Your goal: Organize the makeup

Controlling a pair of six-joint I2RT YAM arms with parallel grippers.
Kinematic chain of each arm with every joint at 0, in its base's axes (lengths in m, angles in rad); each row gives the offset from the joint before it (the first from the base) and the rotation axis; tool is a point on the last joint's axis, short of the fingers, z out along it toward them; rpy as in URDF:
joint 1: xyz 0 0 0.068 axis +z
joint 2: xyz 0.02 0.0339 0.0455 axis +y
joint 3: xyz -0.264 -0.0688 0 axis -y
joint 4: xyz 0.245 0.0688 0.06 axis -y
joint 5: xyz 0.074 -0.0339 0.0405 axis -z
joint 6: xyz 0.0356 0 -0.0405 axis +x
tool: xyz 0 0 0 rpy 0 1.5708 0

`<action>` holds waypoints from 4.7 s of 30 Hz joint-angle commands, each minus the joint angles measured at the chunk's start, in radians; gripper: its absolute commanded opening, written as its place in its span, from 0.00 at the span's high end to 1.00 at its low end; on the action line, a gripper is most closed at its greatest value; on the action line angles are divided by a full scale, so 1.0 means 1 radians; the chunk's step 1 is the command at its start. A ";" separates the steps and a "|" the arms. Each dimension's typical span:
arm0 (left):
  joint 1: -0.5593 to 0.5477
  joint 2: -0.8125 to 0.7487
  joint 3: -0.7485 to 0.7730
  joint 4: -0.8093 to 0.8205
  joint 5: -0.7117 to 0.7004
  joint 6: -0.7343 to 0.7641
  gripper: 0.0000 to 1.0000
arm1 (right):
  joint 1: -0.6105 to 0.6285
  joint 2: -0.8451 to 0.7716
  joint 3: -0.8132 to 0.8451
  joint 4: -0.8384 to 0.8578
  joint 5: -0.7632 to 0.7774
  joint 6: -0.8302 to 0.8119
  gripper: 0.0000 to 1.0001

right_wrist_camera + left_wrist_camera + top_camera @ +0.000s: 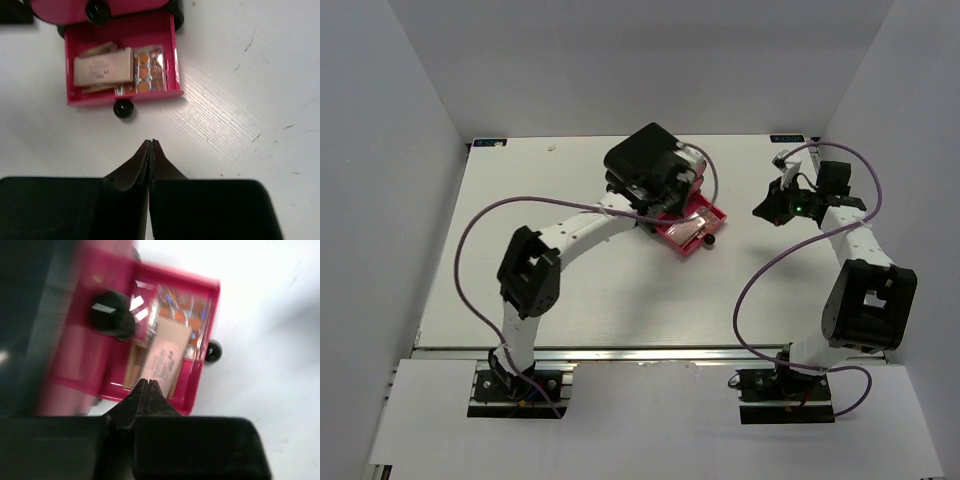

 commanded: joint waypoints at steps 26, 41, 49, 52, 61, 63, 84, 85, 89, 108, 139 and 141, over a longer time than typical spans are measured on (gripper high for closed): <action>0.513 0.095 0.180 0.257 0.450 -0.226 0.17 | 0.342 0.201 -0.126 0.226 0.478 0.759 1.00; 0.513 0.089 0.114 0.275 0.508 -0.245 0.17 | 0.387 0.344 0.012 0.307 0.401 0.905 1.00; 0.513 0.066 0.062 0.285 0.526 -0.246 0.17 | 0.397 0.449 0.128 0.321 0.389 0.930 1.00; 0.515 0.063 0.058 0.278 0.533 -0.245 0.17 | 0.399 0.480 0.170 0.322 0.380 0.945 1.00; 0.512 0.060 0.044 0.269 0.539 -0.249 0.17 | 0.400 0.568 0.276 0.407 0.312 1.051 1.00; 0.512 0.059 0.039 0.271 0.536 -0.252 0.17 | 0.402 0.589 0.290 0.439 0.308 1.081 1.00; 0.550 -0.113 0.010 0.331 0.336 -0.264 0.02 | 0.381 0.335 0.074 0.317 0.311 0.652 0.80; 0.554 -0.127 0.008 0.335 0.332 -0.264 0.02 | 0.373 0.295 0.038 0.315 0.303 0.623 0.71; 0.568 -0.222 -0.008 0.346 0.307 -0.252 0.02 | 0.354 0.093 -0.081 0.275 0.294 0.497 0.54; 0.570 -0.923 -0.608 0.407 0.298 -0.295 0.02 | 0.344 -0.491 -0.122 0.006 0.439 0.293 0.11; 0.570 -1.281 -0.953 0.363 0.408 -0.344 0.02 | 0.333 -0.509 -0.071 -0.076 0.619 0.408 0.11; 0.570 -1.290 -0.961 0.363 0.404 -0.344 0.02 | 0.331 -0.508 -0.072 -0.075 0.618 0.413 0.11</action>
